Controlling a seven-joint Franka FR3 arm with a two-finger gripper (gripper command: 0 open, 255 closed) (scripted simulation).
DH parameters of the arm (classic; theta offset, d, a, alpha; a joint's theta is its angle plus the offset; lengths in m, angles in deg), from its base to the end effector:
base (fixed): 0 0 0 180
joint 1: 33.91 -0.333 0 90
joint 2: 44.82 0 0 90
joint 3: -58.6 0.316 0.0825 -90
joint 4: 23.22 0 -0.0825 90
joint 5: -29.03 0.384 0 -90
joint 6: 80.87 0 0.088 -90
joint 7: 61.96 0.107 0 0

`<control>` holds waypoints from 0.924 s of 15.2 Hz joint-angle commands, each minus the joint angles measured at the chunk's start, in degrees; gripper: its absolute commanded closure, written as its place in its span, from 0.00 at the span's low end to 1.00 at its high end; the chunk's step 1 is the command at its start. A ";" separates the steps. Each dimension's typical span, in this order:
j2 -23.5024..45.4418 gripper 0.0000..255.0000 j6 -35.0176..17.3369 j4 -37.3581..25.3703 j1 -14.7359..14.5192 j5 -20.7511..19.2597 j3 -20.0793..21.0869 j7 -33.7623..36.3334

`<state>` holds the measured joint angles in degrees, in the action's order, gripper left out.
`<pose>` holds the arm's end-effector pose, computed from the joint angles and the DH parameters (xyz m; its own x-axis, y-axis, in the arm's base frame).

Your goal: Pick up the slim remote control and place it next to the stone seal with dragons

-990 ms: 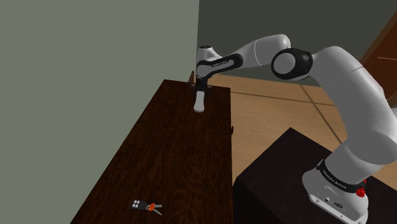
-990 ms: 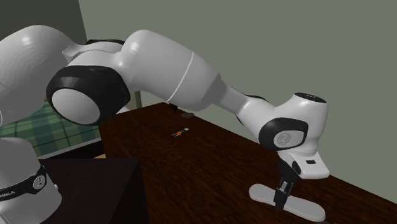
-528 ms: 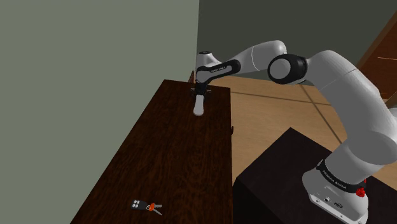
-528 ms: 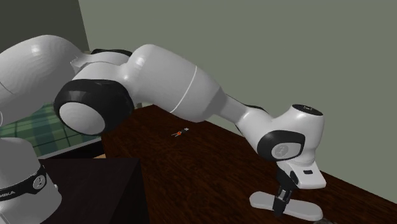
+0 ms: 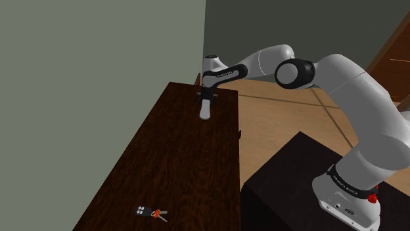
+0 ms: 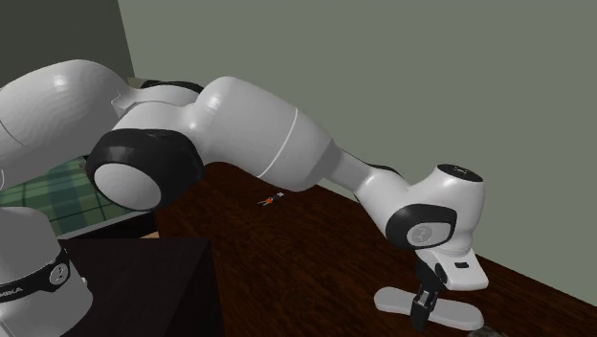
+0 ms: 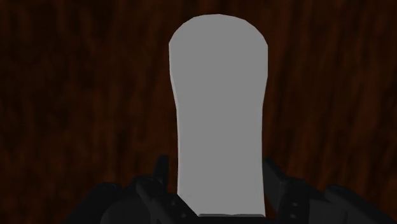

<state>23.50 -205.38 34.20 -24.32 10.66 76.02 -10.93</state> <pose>0.7758 0.0070 0.1261 0.7235 -0.6903 0.0018 -0.6900 -0.7233 -0.0268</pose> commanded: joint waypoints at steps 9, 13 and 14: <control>-2.80 0.00 1.27 2.42 0.60 0.25 0.34 0.08; -5.49 0.00 2.57 3.86 1.03 0.53 0.76 0.11; -5.48 0.00 2.58 3.84 1.03 0.53 0.76 0.11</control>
<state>18.15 -202.91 37.97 -23.34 11.17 76.76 -10.80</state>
